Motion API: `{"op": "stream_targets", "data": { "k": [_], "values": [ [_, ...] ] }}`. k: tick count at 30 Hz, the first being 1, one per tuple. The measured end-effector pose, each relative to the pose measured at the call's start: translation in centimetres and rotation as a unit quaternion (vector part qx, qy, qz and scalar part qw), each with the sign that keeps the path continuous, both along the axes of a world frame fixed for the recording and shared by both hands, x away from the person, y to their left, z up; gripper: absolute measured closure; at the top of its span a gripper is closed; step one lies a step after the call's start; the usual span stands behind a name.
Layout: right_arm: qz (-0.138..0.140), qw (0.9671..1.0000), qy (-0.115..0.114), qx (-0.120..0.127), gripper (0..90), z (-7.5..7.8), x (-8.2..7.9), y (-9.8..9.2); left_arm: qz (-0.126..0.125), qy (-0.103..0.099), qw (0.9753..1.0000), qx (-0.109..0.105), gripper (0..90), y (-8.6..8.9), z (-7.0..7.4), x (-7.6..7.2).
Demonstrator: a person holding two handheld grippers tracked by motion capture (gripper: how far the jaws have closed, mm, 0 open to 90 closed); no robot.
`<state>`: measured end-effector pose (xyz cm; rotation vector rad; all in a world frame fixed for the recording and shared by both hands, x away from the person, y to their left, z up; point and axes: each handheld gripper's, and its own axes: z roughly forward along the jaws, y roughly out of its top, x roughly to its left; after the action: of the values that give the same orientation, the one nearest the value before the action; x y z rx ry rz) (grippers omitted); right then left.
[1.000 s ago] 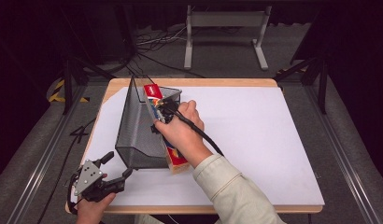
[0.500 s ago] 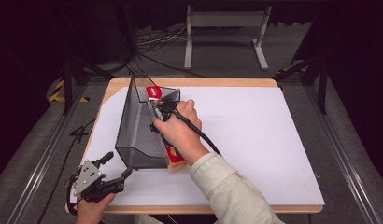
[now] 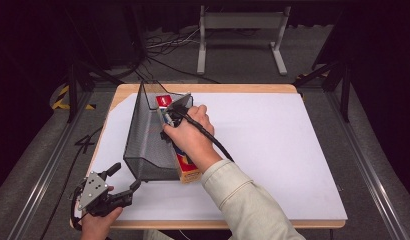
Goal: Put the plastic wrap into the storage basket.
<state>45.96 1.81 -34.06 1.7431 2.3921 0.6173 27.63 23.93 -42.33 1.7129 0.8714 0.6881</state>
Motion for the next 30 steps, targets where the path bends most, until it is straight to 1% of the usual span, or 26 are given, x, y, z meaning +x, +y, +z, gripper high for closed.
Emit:
{"op": "stream_targets", "data": {
  "k": [3, 8, 11, 13, 15, 16, 17, 19, 20, 23, 27, 30],
  "values": [
    [0.002, 0.9999, 0.010, -0.002, 39.5, -0.10, 0.20, -0.01, 0.001, 0.000, 1.0000, 0.000, 20.5, 0.05, -0.01, -0.01],
    [0.003, 0.9998, 0.019, -0.006, 39.3, -0.23, 0.42, 0.07, 0.000, 0.001, 1.0000, 0.000, 20.5, 0.09, -0.03, 0.01],
    [0.007, 0.9994, 0.034, -0.003, 38.9, -0.50, 0.81, -0.04, 0.001, 0.001, 1.0000, -0.003, 20.6, 0.11, -0.03, -0.04],
    [0.007, 0.9994, 0.032, -0.001, 38.8, -0.50, 0.87, -0.09, 0.002, 0.001, 1.0000, -0.003, 20.6, 0.14, -0.03, -0.03],
    [0.010, 0.9995, 0.030, -0.004, 38.5, -0.49, 0.87, -0.07, 0.002, 0.003, 1.0000, -0.003, 20.5, 0.15, -0.03, 0.00],
    [0.012, 0.9995, 0.028, -0.001, 35.0, -0.44, 0.87, -0.10, 0.001, 0.001, 1.0000, -0.002, 20.5, 0.11, -0.03, 0.00],
    [0.012, 0.9995, 0.028, -0.001, 35.0, -0.44, 0.87, -0.10, 0.001, 0.001, 1.0000, -0.002, 20.6, 0.11, -0.03, 0.00],
    [0.012, 0.9998, 0.011, 0.011, 28.4, -0.28, 0.87, -0.16, 0.000, 0.000, 1.0000, -0.001, 20.6, 0.06, -0.02, 0.02],
    [0.019, 0.9996, -0.005, 0.022, 22.5, -0.21, 0.86, -0.23, 0.000, 0.000, 1.0000, -0.001, 20.5, 0.05, -0.02, 0.03],
    [0.024, 0.9995, -0.008, 0.020, 21.1, -0.22, 0.83, -0.34, 0.000, 0.000, 1.0000, 0.000, 20.6, 0.07, -0.01, 0.02],
    [0.027, 0.9992, -0.021, 0.019, 19.1, 0.03, 0.66, -0.49, 0.001, 0.001, 1.0000, 0.000, 20.5, 0.08, -0.03, 0.01],
    [0.031, 0.9989, -0.024, 0.024, 19.1, 0.24, 0.65, -0.75, 0.002, 0.002, 1.0000, 0.000, 20.5, 0.13, -0.05, -0.01]
  ]
}}
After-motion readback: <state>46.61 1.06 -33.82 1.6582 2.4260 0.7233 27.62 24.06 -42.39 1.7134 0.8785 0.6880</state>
